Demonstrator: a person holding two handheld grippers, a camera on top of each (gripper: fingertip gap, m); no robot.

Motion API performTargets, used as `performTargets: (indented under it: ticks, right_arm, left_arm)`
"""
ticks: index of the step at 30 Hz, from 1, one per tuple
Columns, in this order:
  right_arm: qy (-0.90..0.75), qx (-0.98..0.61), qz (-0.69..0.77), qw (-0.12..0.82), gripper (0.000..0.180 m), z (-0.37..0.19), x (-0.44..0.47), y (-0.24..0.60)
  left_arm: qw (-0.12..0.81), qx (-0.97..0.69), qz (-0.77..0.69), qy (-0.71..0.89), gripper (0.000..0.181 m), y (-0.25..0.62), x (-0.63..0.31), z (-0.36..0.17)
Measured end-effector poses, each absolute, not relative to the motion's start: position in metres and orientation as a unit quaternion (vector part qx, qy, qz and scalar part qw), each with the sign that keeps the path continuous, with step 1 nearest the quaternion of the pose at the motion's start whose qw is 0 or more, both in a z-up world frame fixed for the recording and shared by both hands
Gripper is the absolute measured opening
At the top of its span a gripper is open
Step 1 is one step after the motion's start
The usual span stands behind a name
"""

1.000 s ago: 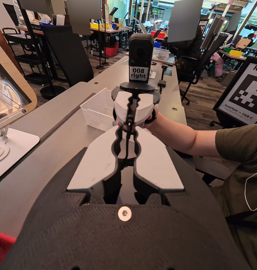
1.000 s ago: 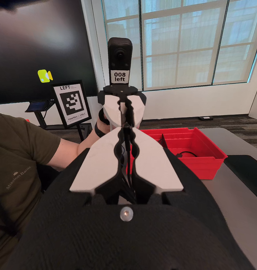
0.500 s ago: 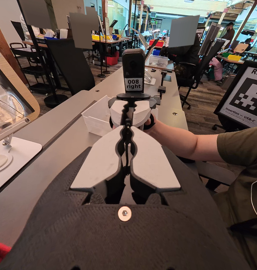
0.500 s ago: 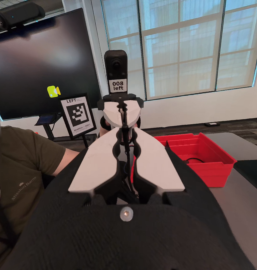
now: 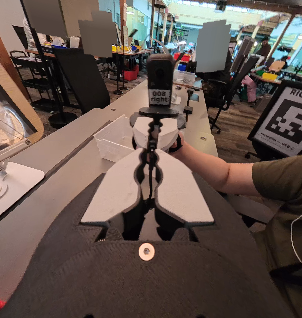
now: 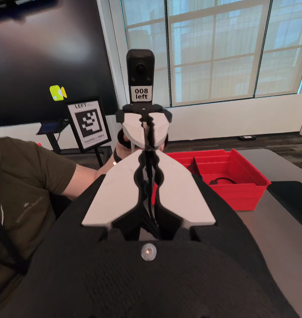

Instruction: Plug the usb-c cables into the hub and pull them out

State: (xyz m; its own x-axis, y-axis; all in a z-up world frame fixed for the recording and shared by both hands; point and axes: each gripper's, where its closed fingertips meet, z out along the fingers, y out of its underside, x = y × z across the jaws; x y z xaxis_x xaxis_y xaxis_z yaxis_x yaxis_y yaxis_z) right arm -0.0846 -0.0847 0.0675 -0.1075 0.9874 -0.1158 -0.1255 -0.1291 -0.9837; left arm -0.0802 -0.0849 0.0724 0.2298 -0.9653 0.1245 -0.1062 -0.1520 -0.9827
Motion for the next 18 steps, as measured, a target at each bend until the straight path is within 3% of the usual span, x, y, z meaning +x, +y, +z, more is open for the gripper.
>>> performTargets:
  ticks: [2,5,18]
  right_arm:
    - [-0.476,-0.476,0.56,0.483,0.008,0.071,-0.075,-0.086]
    - [-0.486,-0.475,0.537,0.5,0.008,0.087,-0.048,-0.091]
    - [-0.426,-0.434,0.498,0.619,0.007,0.156,0.061,-0.118]
  left_arm:
    - [0.496,-0.629,-0.445,0.401,0.03,-0.077,-0.088,0.078]
    - [0.481,-0.734,-0.351,0.325,0.034,-0.038,-0.113,0.046]
    - [0.104,-0.878,-0.171,0.436,0.051,-0.063,-0.095,-0.15]
